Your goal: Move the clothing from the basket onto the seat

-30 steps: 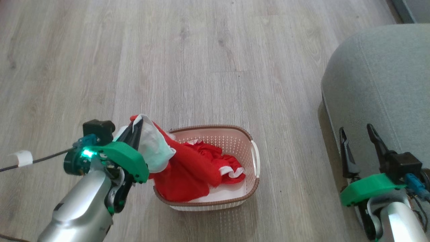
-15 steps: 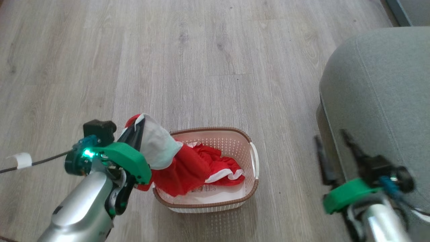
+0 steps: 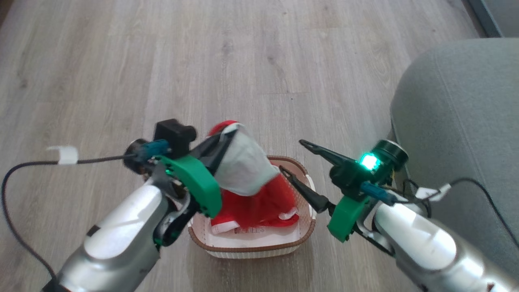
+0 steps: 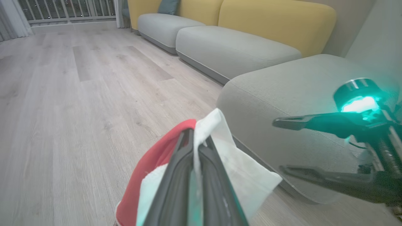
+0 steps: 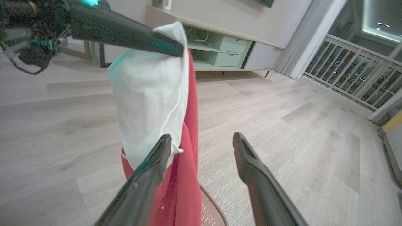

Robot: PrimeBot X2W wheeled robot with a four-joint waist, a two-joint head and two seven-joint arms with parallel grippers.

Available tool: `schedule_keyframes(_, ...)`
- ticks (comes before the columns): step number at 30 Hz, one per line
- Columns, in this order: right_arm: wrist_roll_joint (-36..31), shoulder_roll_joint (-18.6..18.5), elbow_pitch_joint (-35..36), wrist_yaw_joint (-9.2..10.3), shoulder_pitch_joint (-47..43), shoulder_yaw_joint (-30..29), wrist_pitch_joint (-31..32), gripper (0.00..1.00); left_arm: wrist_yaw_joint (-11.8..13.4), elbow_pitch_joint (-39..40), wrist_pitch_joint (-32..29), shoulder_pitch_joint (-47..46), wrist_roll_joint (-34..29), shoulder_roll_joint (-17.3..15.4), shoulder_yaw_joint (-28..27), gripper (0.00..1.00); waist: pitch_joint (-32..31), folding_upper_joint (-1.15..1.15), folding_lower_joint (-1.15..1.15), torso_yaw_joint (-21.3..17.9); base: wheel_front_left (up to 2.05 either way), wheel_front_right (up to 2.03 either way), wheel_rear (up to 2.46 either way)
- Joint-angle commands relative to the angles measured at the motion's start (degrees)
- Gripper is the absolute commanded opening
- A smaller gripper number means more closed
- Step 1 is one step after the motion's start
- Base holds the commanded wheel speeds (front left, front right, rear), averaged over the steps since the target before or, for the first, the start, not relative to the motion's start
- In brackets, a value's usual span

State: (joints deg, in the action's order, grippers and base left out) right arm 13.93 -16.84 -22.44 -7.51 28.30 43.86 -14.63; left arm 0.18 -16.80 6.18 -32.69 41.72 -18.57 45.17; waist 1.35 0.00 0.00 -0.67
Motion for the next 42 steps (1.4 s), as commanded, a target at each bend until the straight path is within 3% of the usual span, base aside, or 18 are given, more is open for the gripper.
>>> schedule_keyframes(1,1.4,-1.1,0.5,0.02,3.0,3.0,-0.4,1.00,-0.6,2.9,-0.6,-4.0,-0.6,-1.8,-1.6,0.00,-0.3,0.00,0.00,0.6,0.00,0.00,0.00)
schedule_keyframes(7,5.6,-3.2,-2.3,0.02,10.9,12.4,-0.4,1.00,-2.7,7.4,-2.9,-5.9,-1.5,-0.1,1.7,0.00,-0.5,0.00,0.00,2.2,0.00,0.00,0.00)
schedule_keyframes(15,12.7,-3.3,-4.8,0.02,16.1,22.5,-0.4,1.00,-5.1,10.3,-4.2,-5.9,-0.2,1.2,4.7,0.00,-0.9,0.00,0.00,3.2,0.00,0.00,0.00)
schedule_keyframes(16,13.9,-3.3,-4.9,0.02,16.4,23.5,-0.4,0.37,-5.2,10.3,-4.2,-5.8,-0.1,1.2,4.8,0.00,-0.9,0.00,0.00,3.3,0.00,0.00,0.00)
schedule_keyframes(17,15.4,-3.4,-4.9,0.02,16.6,24.5,-0.4,0.00,-5.3,10.3,-4.1,-5.7,0.0,1.2,4.9,0.00,-1.0,0.00,0.00,3.4,0.00,0.00,0.00)
schedule_keyframes(23,20.4,-4.2,-4.7,0.02,17.2,25.4,-0.4,0.00,-5.0,9.9,-3.3,-4.9,0.6,0.9,4.6,0.00,-1.0,0.00,0.00,2.9,0.00,0.00,0.00)
schedule_keyframes(24,20.7,-4.4,-4.6,0.02,17.0,24.8,-0.4,0.00,-4.7,9.8,-3.0,-4.7,0.7,0.8,4.4,0.09,-0.9,0.00,0.00,2.7,0.00,0.00,0.00)
schedule_keyframes(25,20.9,-4.6,-4.5,0.02,16.9,24.0,-0.4,0.00,-4.4,9.7,-2.6,-4.5,0.7,0.7,4.0,0.35,-0.8,0.00,0.00,2.5,0.00,0.00,0.00)
schedule_keyframes(26,21.0,-4.7,-4.5,0.02,16.6,23.1,-0.4,0.00,-4.0,9.6,-2.3,-4.3,0.8,0.7,3.8,0.49,-0.6,0.00,0.00,2.2,0.00,0.00,0.00)
schedule_keyframes(27,21.1,-5.0,-4.3,0.02,16.4,22.1,-0.4,0.00,-3.8,9.4,-1.9,-4.1,0.7,0.6,3.6,0.79,-0.4,0.00,0.00,1.8,0.00,0.00,0.00)
schedule_keyframes(28,21.0,-5.2,-4.2,0.02,16.2,21.0,-0.4,0.00,-3.5,9.2,-1.4,-3.9,0.7,0.4,3.3,1.00,-0.1,0.00,0.00,1.3,0.00,0.00,0.00)
schedule_keyframes(36,19.9,-7.2,-3.4,0.02,14.0,13.8,-0.4,0.00,-1.7,6.6,4.0,-0.7,0.4,0.9,2.1,1.00,1.4,0.00,0.00,-4.4,0.00,0.00,0.00)
schedule_keyframes(42,18.1,-9.4,-1.3,0.02,11.5,7.7,-0.4,0.00,-1.6,4.2,7.5,3.4,0.6,4.6,2.4,1.00,1.7,0.00,0.00,-11.4,0.00,0.00,0.00)
